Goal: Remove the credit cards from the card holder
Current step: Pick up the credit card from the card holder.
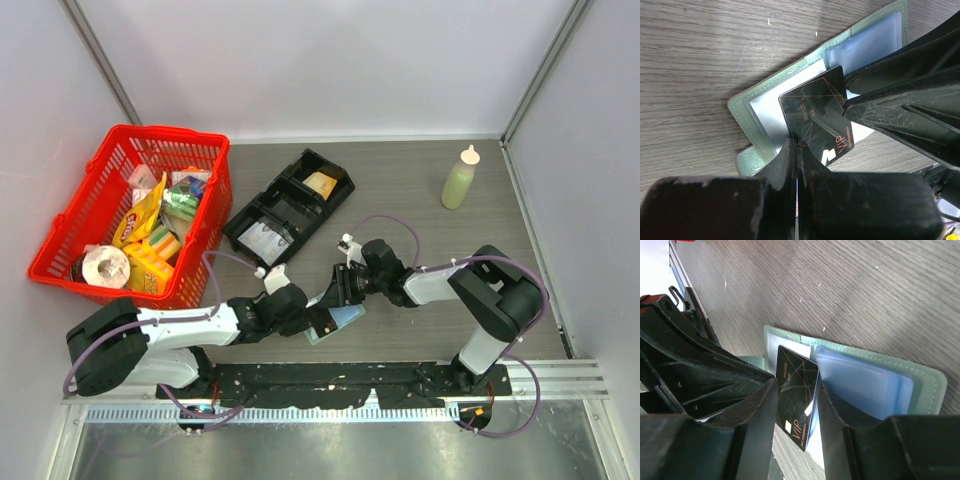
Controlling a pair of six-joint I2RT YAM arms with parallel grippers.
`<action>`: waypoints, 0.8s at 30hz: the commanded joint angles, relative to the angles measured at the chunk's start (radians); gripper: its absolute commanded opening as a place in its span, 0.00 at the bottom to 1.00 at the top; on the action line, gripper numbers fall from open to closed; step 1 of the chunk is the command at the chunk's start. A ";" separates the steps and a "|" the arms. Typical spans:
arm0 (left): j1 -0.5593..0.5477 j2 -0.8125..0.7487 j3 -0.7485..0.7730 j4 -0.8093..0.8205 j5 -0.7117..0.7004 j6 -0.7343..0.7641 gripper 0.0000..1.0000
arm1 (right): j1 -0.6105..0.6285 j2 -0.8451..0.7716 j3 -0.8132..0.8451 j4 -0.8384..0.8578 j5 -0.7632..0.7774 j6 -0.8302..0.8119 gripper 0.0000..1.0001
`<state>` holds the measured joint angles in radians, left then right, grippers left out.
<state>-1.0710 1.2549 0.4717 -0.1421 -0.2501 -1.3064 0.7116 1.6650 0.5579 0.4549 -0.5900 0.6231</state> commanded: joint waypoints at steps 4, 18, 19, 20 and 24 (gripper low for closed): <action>0.006 0.029 -0.012 -0.044 -0.003 -0.004 0.00 | 0.012 0.061 0.034 -0.019 0.018 -0.042 0.36; 0.006 0.046 -0.007 -0.044 0.008 0.007 0.00 | 0.011 0.107 0.085 -0.185 0.114 -0.108 0.39; 0.006 0.046 -0.007 -0.044 0.008 0.007 0.00 | 0.014 0.111 0.094 -0.200 0.151 -0.120 0.39; 0.006 0.044 -0.007 -0.042 0.008 0.007 0.00 | 0.017 0.114 0.103 -0.231 0.176 -0.128 0.41; 0.005 0.051 -0.007 -0.040 0.009 0.009 0.00 | 0.043 0.139 0.141 -0.315 0.217 -0.180 0.41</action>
<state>-1.0672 1.2675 0.4747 -0.1299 -0.2420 -1.3087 0.7338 1.7306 0.6827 0.3298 -0.5705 0.5522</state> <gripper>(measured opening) 0.009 0.401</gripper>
